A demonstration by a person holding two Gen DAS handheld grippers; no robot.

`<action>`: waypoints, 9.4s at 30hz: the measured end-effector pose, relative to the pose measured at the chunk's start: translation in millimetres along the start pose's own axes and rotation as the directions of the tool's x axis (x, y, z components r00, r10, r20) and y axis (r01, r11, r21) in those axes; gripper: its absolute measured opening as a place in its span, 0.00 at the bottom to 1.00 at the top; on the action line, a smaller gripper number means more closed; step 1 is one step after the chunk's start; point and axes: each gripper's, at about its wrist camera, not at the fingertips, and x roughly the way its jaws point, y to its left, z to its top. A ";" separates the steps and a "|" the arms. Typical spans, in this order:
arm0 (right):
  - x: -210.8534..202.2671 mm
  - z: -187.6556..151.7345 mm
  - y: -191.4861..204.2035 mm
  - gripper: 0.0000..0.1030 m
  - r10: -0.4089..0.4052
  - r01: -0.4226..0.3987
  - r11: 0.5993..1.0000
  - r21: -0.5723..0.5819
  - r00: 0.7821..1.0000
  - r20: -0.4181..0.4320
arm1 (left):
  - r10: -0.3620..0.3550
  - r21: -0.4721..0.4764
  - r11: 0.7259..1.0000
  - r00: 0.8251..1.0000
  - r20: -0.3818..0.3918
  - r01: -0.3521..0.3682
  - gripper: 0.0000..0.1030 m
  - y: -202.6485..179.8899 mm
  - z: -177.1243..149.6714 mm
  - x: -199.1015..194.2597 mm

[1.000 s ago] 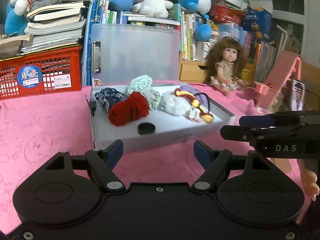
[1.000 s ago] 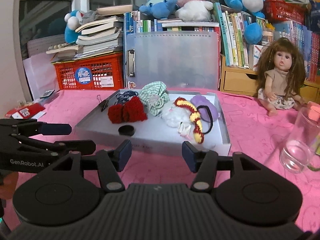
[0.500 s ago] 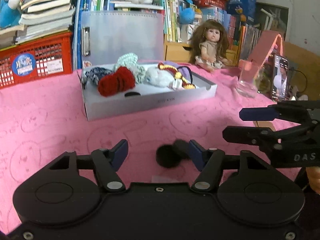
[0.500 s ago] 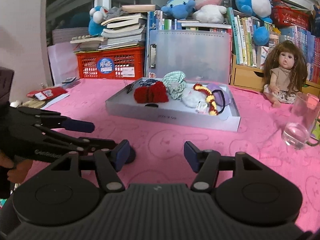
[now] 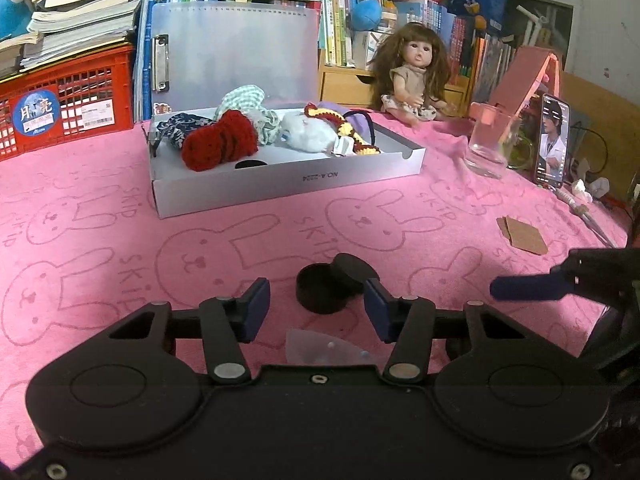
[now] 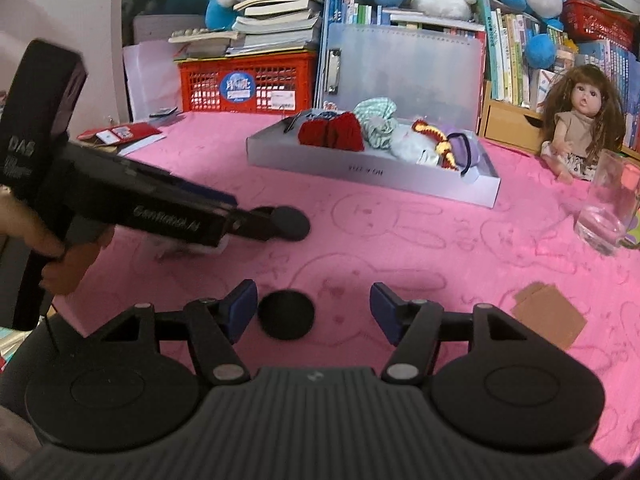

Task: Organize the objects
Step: 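Move the left gripper to another black cap while the right reaches a black cap, then grasp a black cap with the left gripper while the right grasps another black cap, then carry both black caps over the white box, then lower both black caps into the box and open both grippers, then grasp the pink translucent bow with the left gripper while the right grasps a black cap, then lift and carry the pink bow and black cap over the white box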

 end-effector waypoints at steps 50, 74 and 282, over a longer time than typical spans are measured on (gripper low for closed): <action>6.6 27.2 -32.1 0.36 -0.193 0.179 0.964 0.195 0.979 0.058 | 0.110 -0.104 0.989 0.990 0.083 -0.101 0.29 16.0 23.8 -19.3; 59.0 101.0 -84.3 0.36 -0.092 0.066 0.948 0.313 0.993 0.069 | 0.154 -0.208 0.969 0.984 0.087 -0.134 0.29 55.3 84.9 28.7; 62.6 73.0 -55.9 0.34 -0.084 0.080 0.984 0.158 0.996 0.020 | 0.099 -0.125 0.988 0.990 0.099 -0.087 0.18 22.8 48.6 -11.6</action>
